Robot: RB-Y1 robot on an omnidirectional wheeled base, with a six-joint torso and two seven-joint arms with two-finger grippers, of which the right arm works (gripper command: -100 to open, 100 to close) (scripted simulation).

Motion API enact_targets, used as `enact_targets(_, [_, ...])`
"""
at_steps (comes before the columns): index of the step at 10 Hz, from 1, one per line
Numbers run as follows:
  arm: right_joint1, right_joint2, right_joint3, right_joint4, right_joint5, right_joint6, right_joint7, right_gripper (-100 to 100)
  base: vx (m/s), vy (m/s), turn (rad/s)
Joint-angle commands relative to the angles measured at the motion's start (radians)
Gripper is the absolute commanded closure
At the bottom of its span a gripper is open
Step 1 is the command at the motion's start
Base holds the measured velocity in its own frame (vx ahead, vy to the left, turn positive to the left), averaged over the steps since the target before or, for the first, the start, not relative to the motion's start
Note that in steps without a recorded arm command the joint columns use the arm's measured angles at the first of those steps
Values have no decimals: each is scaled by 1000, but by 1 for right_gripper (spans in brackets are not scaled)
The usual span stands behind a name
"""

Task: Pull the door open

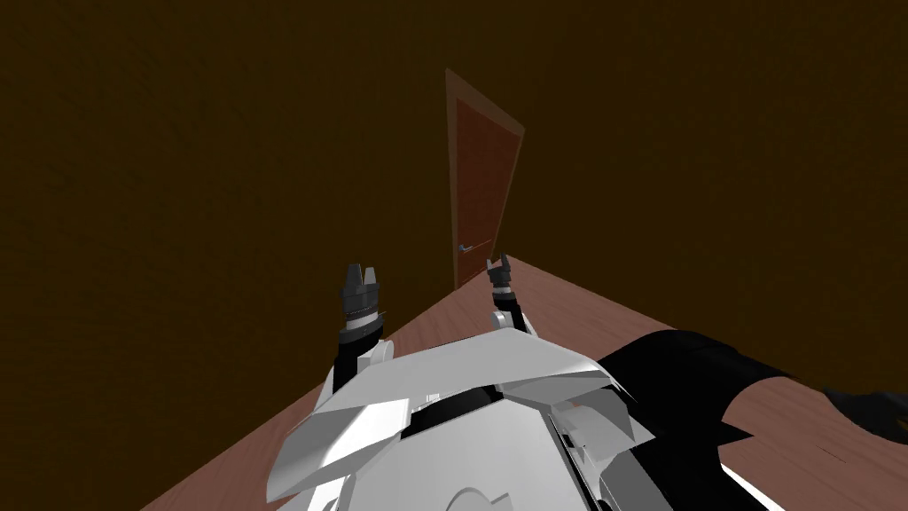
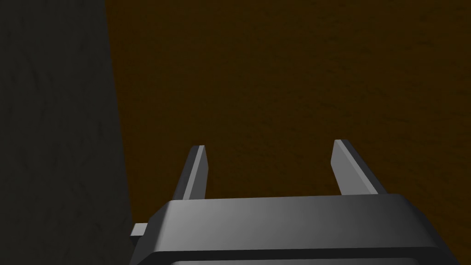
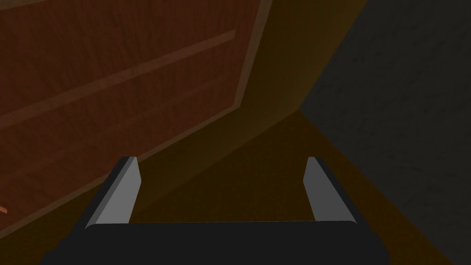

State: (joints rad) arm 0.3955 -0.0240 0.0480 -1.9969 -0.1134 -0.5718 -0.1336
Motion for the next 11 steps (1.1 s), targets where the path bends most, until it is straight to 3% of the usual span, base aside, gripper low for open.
enact_targets(1, [-16, -12, 0, 50, 1, -15, -3, -100, 82, -92, 114])
enact_targets(7, [-74, -38, -4, 206, 4, -45, -6, -100, 58, -65, 83])
enact_targets(8, [-74, -38, -4, 206, 4, -45, -6, -100, 45, -47, 43])
enact_targets(10, [-105, -51, -7, 280, 5, -60, -7, -100, 62, -69, 122])
enact_targets(11, [-105, -51, -7, 286, 5, -60, -7, -100, 49, -74, 50])
